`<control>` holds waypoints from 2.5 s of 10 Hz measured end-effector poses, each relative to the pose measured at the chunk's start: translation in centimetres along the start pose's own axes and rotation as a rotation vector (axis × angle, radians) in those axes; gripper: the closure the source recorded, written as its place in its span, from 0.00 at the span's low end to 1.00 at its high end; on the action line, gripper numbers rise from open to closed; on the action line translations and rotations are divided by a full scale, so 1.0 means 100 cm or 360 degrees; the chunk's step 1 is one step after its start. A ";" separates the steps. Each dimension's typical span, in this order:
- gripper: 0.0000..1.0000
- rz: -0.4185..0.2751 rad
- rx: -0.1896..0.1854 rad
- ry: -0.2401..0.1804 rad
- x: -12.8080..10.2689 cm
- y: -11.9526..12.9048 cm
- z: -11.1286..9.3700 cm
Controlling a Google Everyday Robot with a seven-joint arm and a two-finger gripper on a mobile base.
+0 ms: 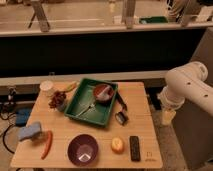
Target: Place grapes in paper cup
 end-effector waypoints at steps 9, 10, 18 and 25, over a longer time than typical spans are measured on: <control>0.20 -0.0137 0.0028 -0.0022 -0.033 -0.006 -0.005; 0.20 -0.0185 0.0036 -0.0031 -0.047 -0.008 -0.006; 0.20 -0.0477 0.0093 -0.0069 -0.122 -0.025 -0.015; 0.20 -0.0669 0.0141 -0.0110 -0.190 -0.036 -0.017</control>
